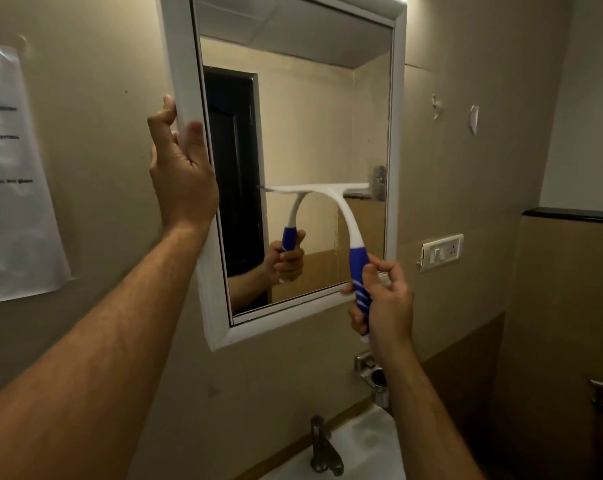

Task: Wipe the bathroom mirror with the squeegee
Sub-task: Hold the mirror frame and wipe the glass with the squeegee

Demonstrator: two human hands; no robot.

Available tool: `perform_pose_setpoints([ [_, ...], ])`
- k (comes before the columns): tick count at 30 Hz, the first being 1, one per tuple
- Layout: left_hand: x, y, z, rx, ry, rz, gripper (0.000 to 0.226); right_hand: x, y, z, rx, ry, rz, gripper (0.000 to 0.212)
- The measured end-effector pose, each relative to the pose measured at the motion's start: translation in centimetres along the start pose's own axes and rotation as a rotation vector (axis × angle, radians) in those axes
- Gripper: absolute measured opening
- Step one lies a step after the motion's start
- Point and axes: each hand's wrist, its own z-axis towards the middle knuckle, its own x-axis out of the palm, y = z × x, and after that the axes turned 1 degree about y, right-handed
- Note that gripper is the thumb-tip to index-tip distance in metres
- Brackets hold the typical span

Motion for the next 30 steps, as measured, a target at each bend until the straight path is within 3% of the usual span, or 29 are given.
perform_pose_setpoints([
  [2,-0.2,0.4,-0.8,-0.004,0.01,-0.004,0.05,0.5,1.6,1.5,-0.05,-0.003,-0.003,0.013],
  [6,-0.5,1.0,-2.2,0.004,0.009,0.026,0.05,1.4,3.3,3.0,-0.106,0.042,-0.024,0.028],
  [10,-0.5,1.1,-2.4,0.006,-0.013,0.045,0.051,0.5,0.9,1.6,-0.071,0.038,-0.041,0.038],
  [15,-0.3,1.0,-2.5,0.005,-0.041,0.038,0.051,-2.4,-4.0,-1.5,0.047,-0.02,-0.064,0.032],
  [24,-0.4,1.3,-2.4,0.004,-0.019,0.017,0.051,-0.5,0.7,1.9,-0.083,0.063,-0.094,0.036],
  [30,-0.5,1.2,-2.3,0.009,-0.039,0.029,0.051,-2.1,-3.4,-1.6,0.008,0.079,-0.163,0.043],
])
